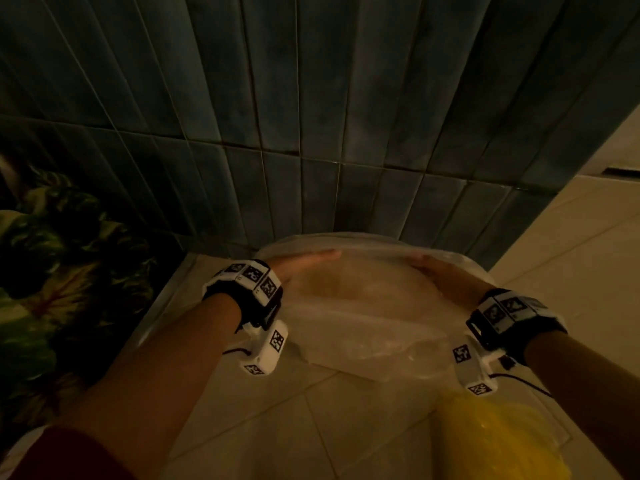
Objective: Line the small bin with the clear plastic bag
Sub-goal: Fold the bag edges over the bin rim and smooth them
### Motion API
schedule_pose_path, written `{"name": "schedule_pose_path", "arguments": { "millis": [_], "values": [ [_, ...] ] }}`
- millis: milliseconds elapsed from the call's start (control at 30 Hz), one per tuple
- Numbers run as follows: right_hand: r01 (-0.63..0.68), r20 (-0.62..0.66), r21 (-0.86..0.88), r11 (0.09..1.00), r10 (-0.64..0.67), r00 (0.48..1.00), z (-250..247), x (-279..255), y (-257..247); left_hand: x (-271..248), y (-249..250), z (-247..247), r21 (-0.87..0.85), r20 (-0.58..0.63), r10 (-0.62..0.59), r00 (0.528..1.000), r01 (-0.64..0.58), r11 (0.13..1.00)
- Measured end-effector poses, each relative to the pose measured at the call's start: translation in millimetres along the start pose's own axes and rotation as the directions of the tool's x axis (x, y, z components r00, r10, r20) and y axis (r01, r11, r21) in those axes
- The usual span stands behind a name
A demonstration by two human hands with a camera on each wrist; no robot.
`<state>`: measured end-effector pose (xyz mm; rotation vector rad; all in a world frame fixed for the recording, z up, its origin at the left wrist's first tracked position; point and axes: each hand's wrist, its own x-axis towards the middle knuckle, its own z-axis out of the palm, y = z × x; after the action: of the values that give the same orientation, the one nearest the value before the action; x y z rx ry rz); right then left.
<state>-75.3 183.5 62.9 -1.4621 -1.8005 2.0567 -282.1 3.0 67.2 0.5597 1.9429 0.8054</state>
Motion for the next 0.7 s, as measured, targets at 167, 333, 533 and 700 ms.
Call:
{"name": "schedule_pose_path", "arguments": {
  "millis": [167, 333, 533, 700],
  "values": [
    [0.065, -0.079, 0.059, 0.996, -0.06, 0.995, -13, 23, 9, 23, 6, -8, -0.11, -0.122, -0.094, 0.988, 0.08, 0.991],
    [-0.058, -0.299, -0.222, 0.973, -0.011, 0.954, -11, 33, 23, 31, -4, 5, 0.204, -0.295, -0.105, 0.95, 0.17, 0.964],
    [0.001, -0.153, -0.132, 0.991, -0.021, 0.988, -4, 28, 1, 45, -13, -2, 0.187, -0.33, -0.177, 0.927, 0.248, 0.95],
    [-0.001, -0.026, -0.179, 0.984, -0.004, 1.0, -21, 6, 12, 24, -7, -17, 0.087, 0.008, -0.136, 0.991, 0.135, 0.987]
  ]
}}
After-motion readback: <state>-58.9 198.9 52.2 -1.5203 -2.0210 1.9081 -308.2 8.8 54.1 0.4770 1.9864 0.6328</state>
